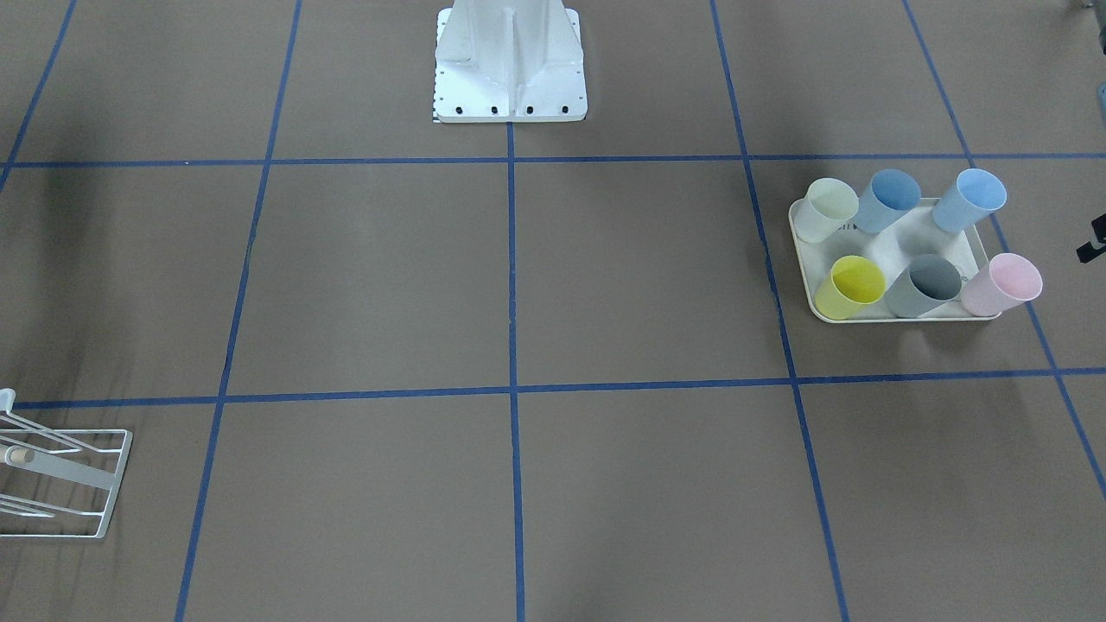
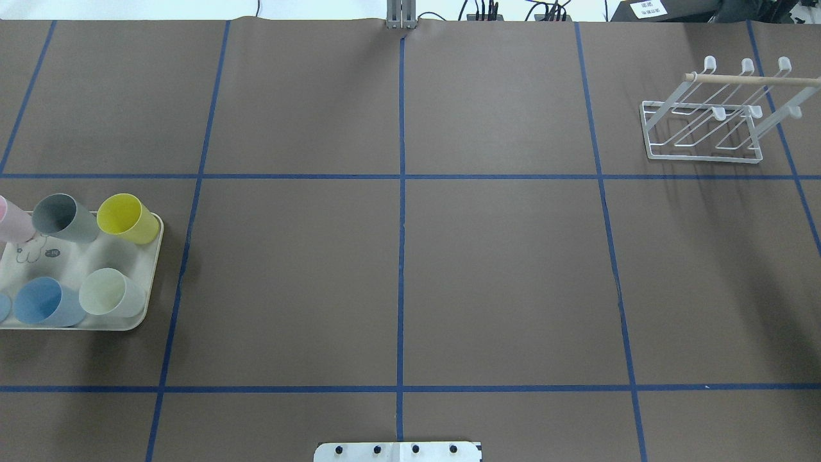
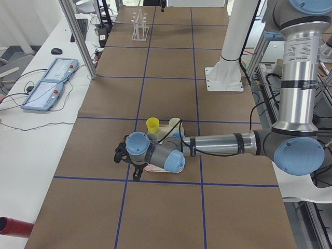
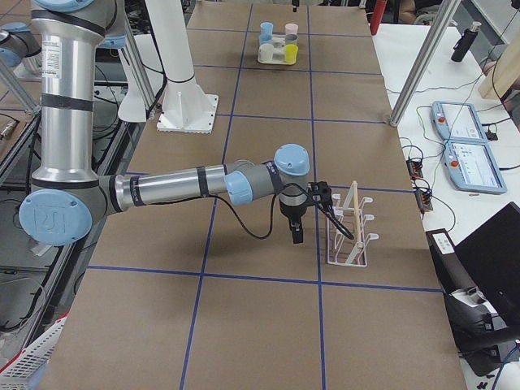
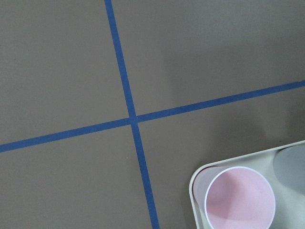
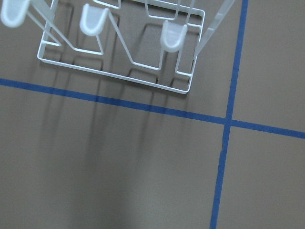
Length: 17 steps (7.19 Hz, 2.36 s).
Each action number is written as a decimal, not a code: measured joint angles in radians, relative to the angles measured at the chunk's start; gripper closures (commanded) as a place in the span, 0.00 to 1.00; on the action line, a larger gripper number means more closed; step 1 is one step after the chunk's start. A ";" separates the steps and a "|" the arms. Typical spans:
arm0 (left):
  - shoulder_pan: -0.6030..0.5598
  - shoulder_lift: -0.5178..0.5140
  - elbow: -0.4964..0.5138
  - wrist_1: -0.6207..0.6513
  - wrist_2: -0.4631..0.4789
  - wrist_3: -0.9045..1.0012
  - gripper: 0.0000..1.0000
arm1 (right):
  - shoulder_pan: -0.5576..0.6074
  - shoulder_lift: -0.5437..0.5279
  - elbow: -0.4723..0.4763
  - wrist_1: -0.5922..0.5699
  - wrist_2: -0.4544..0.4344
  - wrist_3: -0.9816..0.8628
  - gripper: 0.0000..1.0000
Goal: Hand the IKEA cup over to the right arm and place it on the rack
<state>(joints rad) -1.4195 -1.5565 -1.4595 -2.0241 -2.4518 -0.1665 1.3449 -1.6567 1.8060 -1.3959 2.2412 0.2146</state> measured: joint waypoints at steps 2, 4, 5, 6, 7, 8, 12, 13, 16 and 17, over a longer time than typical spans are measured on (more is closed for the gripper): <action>0.091 -0.004 0.007 -0.021 0.071 -0.058 0.00 | -0.032 0.007 -0.026 0.022 -0.001 0.001 0.00; 0.148 -0.005 0.033 -0.026 0.104 -0.071 0.99 | -0.051 0.010 -0.079 0.108 -0.001 0.003 0.00; 0.165 -0.006 0.043 -0.024 0.108 -0.083 1.00 | -0.057 0.011 -0.096 0.141 0.000 0.005 0.00; 0.173 -0.006 0.047 -0.021 0.108 -0.092 1.00 | -0.059 0.014 -0.102 0.155 0.001 0.007 0.00; 0.176 -0.007 0.047 -0.020 0.103 -0.094 1.00 | -0.064 0.018 -0.101 0.160 0.002 0.009 0.00; 0.176 -0.006 0.030 -0.019 0.095 -0.092 1.00 | -0.076 0.027 -0.096 0.163 0.003 0.010 0.01; 0.045 -0.059 -0.052 0.130 0.063 -0.093 1.00 | -0.205 0.071 -0.059 0.165 0.003 0.023 0.01; 0.018 -0.097 -0.095 0.222 0.046 -0.096 1.00 | -0.253 0.105 -0.057 0.165 0.002 0.077 0.01; 0.007 -0.176 -0.254 0.340 -0.065 -0.384 1.00 | -0.407 0.256 -0.055 0.243 -0.004 0.481 0.01; 0.013 -0.198 -0.284 0.311 -0.164 -0.529 1.00 | -0.442 0.298 -0.058 0.338 -0.006 0.637 0.01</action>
<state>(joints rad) -1.4066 -1.7548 -1.7433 -1.7134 -2.6158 -0.6959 0.9029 -1.3587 1.7484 -1.0580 2.2349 0.8519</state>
